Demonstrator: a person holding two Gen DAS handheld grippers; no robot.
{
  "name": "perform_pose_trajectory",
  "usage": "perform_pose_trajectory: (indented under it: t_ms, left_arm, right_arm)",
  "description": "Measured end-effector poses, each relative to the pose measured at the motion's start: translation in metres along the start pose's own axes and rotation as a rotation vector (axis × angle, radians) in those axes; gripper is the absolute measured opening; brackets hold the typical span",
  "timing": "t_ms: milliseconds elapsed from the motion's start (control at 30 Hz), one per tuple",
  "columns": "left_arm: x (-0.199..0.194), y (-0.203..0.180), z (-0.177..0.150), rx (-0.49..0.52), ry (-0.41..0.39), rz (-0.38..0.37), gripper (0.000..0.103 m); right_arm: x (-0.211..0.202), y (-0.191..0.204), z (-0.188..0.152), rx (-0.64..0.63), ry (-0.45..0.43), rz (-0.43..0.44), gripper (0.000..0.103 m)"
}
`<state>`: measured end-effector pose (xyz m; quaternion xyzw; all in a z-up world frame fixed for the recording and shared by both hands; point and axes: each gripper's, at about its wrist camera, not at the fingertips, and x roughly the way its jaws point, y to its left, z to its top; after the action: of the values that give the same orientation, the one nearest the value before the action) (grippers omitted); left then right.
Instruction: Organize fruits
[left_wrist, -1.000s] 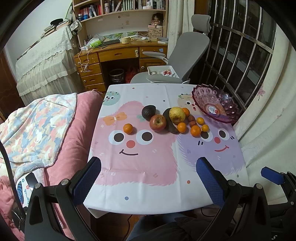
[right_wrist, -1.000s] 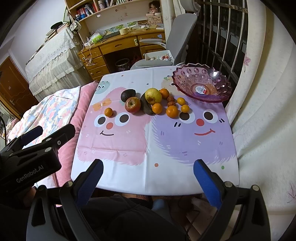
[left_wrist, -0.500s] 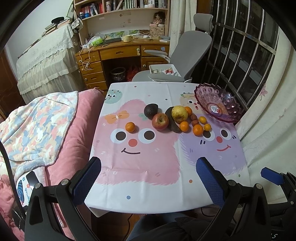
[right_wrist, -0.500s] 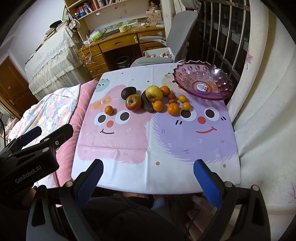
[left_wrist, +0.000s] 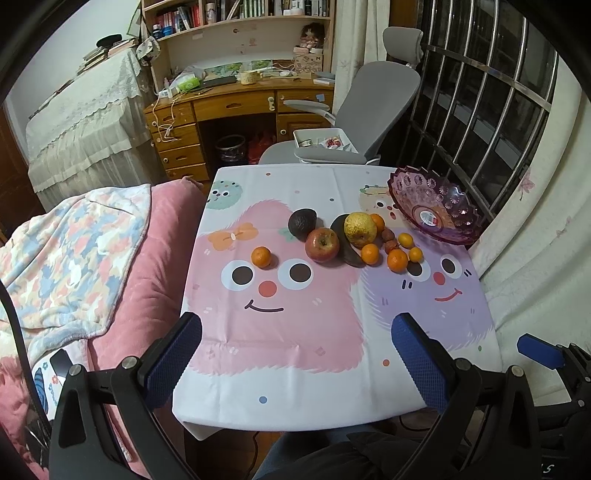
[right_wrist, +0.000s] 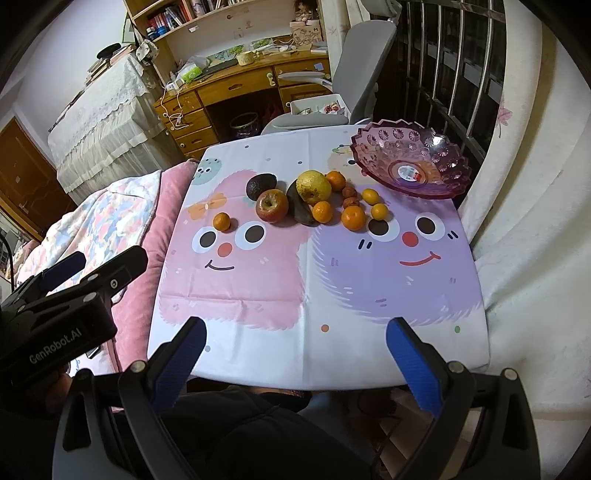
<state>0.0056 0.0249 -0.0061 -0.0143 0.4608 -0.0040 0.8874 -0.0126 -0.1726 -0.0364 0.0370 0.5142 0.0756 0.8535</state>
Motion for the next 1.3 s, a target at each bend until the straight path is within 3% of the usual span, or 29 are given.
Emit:
perform_pose_trajectory:
  t_ms: [500, 933, 1300]
  left_arm:
    - [0.004, 0.034, 0.005, 0.046, -0.013, -0.061, 0.102]
    - [0.016, 0.038, 0.018, 0.023, -0.015, -0.102, 0.102]
    - [0.065, 0.025, 0.053, 0.014, 0.089, -0.123, 0.102]
  right_arm:
    - [0.001, 0.038, -0.015, 0.08, -0.054, -0.02, 0.099]
    - [-0.008, 0.038, -0.008, 0.083, -0.118, -0.028, 0.099]
    - [0.016, 0.034, 0.034, -0.075, -0.152, -0.052, 0.099]
